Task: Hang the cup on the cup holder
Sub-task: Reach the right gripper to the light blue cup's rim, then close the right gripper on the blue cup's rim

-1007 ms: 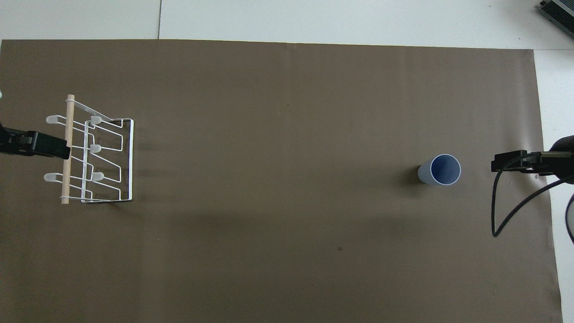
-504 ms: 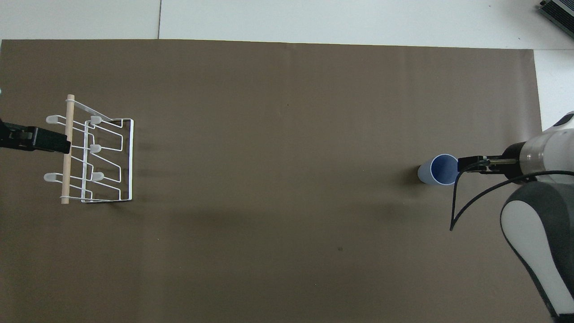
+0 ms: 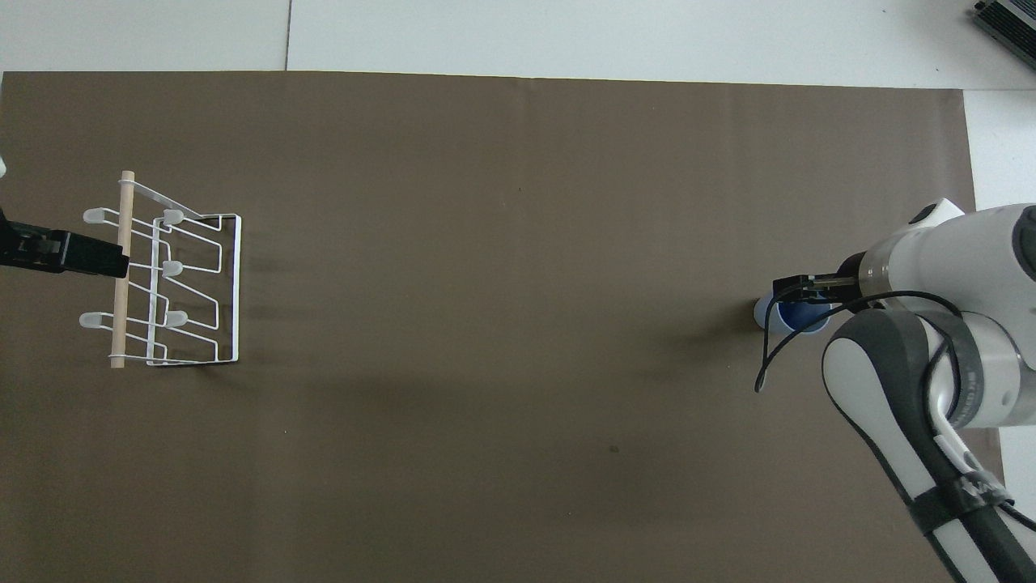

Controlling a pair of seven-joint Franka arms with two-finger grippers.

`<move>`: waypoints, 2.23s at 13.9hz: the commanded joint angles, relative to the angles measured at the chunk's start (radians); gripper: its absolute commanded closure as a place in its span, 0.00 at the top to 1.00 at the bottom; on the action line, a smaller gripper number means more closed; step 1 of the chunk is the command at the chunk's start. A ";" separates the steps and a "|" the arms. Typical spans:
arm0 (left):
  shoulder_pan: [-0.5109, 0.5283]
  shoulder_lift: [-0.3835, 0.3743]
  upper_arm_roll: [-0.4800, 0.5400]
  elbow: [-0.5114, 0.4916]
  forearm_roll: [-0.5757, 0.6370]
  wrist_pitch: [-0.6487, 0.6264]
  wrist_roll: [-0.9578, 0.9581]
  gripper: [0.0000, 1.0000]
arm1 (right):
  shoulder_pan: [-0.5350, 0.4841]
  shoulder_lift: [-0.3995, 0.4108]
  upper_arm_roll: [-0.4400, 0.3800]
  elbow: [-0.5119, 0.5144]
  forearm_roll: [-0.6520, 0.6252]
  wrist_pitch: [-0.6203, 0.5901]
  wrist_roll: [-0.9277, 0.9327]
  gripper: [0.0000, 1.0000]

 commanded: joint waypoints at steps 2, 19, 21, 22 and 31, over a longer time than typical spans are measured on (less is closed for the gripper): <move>-0.009 -0.017 0.014 -0.033 -0.010 0.021 0.018 1.00 | -0.003 0.005 0.020 -0.039 0.018 0.069 0.014 1.00; -0.020 -0.029 0.015 -0.056 -0.010 0.040 0.013 1.00 | -0.003 -0.016 0.046 -0.157 0.020 0.137 0.022 0.91; -0.020 -0.029 0.015 -0.055 -0.010 0.041 0.012 1.00 | -0.003 -0.019 0.046 -0.169 0.021 0.135 0.025 0.86; -0.020 -0.029 0.015 -0.056 -0.010 0.046 0.012 1.00 | -0.006 -0.024 0.046 -0.178 0.021 0.137 0.025 0.83; -0.020 -0.029 0.014 -0.056 -0.010 0.048 0.010 1.00 | -0.014 -0.030 0.046 -0.191 0.021 0.135 0.022 0.15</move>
